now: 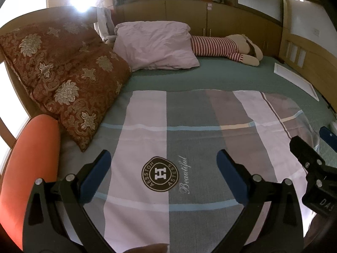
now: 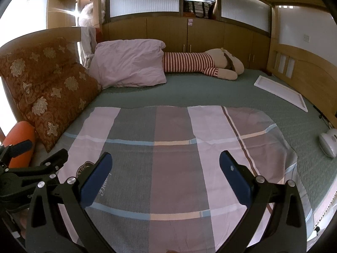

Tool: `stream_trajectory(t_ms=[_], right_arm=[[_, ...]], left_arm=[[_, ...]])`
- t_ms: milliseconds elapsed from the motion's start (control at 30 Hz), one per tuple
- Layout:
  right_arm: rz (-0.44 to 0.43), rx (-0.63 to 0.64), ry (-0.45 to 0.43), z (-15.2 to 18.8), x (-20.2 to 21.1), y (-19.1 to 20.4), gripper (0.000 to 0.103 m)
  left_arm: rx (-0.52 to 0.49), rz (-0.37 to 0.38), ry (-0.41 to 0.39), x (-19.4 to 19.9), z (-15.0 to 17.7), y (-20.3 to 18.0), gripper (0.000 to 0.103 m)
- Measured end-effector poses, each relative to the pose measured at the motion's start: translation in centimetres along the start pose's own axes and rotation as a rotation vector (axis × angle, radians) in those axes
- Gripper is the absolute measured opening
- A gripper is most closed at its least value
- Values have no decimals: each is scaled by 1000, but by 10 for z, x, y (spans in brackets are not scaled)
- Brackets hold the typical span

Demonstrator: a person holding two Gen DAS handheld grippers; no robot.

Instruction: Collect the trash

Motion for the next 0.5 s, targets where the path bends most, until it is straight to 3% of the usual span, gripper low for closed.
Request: stream_trajectory(t_ms=[500], right_arm=[[-2, 4, 1, 2, -1, 1, 99]], left_arm=[[-4, 2, 4, -2, 1, 0, 100]])
Point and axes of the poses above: each gripper's, at about its wrist camera, not at the fingertips, and x roughly against the way its jaws point, y to its left, z to its underside, the point moved 3 cm from there along -x, roughly the way its jaws point, and after that the axes turned 10 degrees about y, right-handed, at the moved point
